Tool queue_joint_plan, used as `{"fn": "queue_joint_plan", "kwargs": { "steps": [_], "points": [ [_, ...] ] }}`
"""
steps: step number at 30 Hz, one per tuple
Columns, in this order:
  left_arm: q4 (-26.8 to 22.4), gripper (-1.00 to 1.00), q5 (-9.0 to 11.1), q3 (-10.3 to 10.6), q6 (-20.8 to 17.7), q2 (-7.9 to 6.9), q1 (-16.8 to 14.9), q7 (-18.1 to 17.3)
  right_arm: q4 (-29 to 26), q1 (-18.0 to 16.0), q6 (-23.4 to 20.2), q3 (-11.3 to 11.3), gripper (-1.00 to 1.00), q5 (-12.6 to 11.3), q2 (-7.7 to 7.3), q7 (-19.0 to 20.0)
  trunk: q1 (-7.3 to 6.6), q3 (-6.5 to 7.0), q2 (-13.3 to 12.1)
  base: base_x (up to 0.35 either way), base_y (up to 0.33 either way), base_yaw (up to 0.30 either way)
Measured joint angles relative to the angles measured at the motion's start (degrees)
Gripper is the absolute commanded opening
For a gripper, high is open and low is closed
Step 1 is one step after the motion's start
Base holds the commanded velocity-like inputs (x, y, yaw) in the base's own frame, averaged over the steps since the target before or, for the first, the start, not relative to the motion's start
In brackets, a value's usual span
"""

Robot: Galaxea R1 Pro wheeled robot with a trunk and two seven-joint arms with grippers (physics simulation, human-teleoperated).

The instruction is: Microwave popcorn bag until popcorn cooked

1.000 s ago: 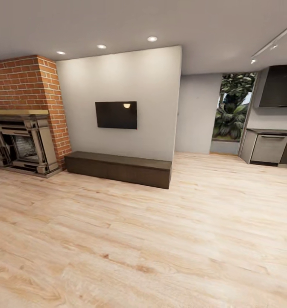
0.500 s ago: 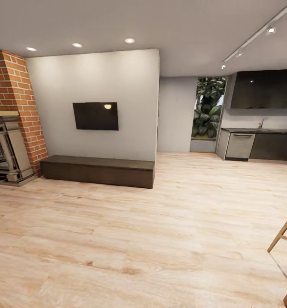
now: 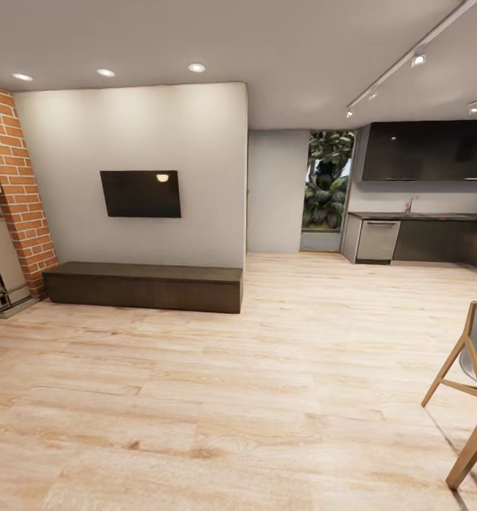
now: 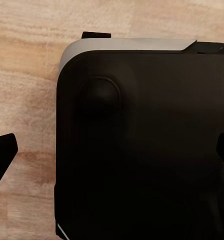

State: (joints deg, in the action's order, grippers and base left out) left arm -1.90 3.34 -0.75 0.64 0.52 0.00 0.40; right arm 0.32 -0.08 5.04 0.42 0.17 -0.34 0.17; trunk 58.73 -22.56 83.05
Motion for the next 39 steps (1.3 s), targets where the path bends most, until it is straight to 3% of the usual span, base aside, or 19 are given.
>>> {"fn": "queue_joint_plan", "kwargs": {
  "steps": [12,39],
  "points": [
    [0.00,1.00,-0.03,0.00,-0.03,0.12,0.00,0.00,0.00,0.00,0.00,0.15,1.00,0.15,-0.01,-0.13,-0.01,0.00,0.00,0.025,0.000,0.000],
    [0.09,1.00,-0.08,0.08,-0.08,0.02,0.00,-0.01,0.00,0.00,-0.10,0.13,1.00,0.06,0.08,-0.25,-0.04,0.00,0.00,0.318,0.000,0.000]
  ]
}}
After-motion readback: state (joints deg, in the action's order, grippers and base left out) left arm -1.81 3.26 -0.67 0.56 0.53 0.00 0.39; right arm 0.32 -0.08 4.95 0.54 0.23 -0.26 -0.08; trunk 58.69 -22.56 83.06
